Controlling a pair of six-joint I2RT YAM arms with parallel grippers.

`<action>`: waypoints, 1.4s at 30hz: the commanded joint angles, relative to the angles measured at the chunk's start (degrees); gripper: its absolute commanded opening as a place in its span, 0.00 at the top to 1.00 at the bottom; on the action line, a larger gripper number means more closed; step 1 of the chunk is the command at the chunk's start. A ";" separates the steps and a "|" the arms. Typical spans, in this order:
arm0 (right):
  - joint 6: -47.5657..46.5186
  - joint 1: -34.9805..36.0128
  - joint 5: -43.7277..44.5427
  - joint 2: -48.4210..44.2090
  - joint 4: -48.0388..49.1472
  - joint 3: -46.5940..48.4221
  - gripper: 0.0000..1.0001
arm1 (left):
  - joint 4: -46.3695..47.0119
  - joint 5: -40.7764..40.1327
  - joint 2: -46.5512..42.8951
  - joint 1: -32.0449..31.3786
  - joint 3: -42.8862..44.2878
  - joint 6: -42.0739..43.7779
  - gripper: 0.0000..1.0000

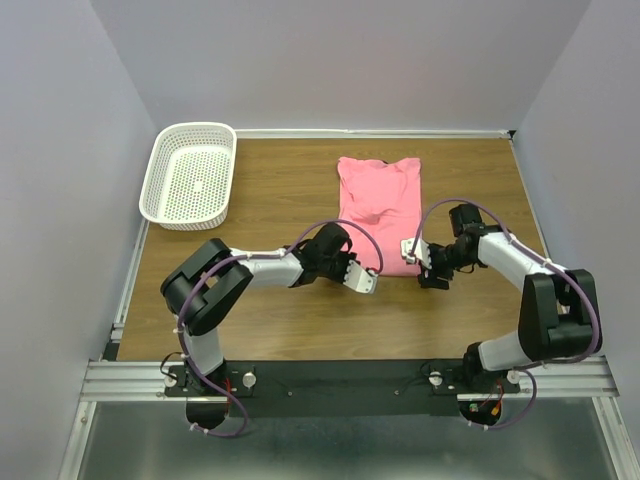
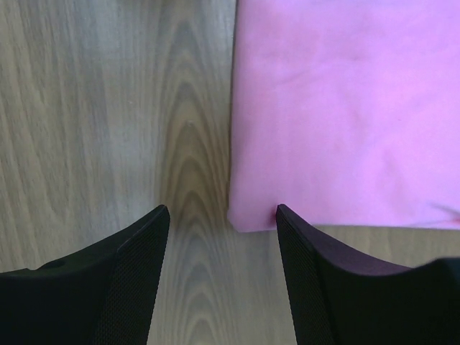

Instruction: Fold and stack the t-shirts

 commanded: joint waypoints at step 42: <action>21.14 3.25 5.36 4.65 -5.22 22.05 0.99 | -18.73 16.63 -5.13 6.36 16.70 -0.96 1.00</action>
